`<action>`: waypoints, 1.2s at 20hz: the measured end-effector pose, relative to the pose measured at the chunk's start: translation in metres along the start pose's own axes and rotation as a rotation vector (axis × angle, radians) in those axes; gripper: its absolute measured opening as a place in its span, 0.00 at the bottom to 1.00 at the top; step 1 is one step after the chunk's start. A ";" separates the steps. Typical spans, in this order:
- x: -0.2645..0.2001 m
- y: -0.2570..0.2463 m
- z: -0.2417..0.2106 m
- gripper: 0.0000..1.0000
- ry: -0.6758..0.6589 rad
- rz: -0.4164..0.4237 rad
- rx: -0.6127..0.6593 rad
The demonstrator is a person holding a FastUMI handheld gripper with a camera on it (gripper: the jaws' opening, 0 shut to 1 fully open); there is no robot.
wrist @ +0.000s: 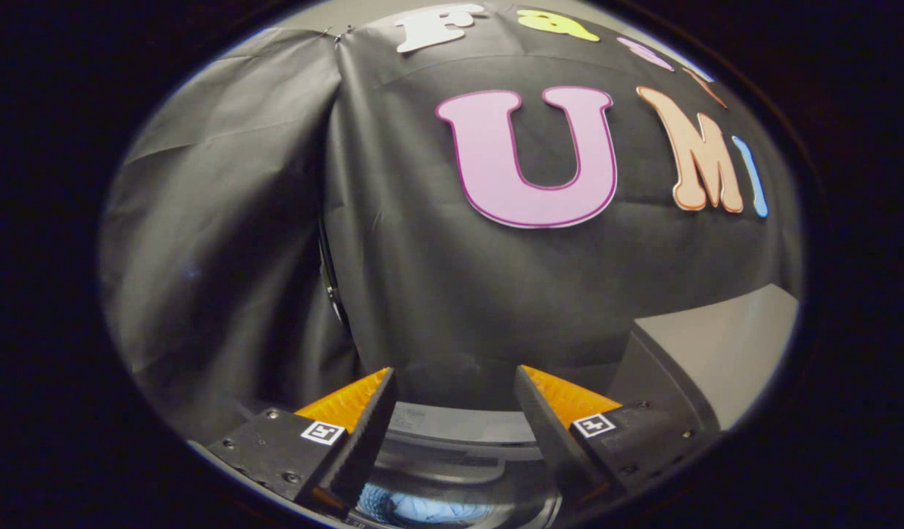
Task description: Put the clothes into the washing machine and then close the washing machine lid.
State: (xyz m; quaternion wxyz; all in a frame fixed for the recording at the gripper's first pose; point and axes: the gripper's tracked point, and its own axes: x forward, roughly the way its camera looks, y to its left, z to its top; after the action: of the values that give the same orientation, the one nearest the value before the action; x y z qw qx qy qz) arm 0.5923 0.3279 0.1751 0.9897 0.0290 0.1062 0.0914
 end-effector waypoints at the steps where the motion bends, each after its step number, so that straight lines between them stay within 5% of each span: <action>1: 0.000 -0.002 -0.007 0.97 0.003 0.001 0.018; 8: -0.045 -0.016 0.007 0.97 -0.054 -0.005 0.079; 15: -0.159 -0.038 0.069 0.97 -0.204 -0.012 0.039; 24: -0.312 -0.176 0.039 0.97 -0.261 -0.192 0.129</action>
State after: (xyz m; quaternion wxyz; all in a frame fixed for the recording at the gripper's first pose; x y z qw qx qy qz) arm 0.3315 0.0955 0.2640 0.9954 0.0936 -0.0155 -0.0151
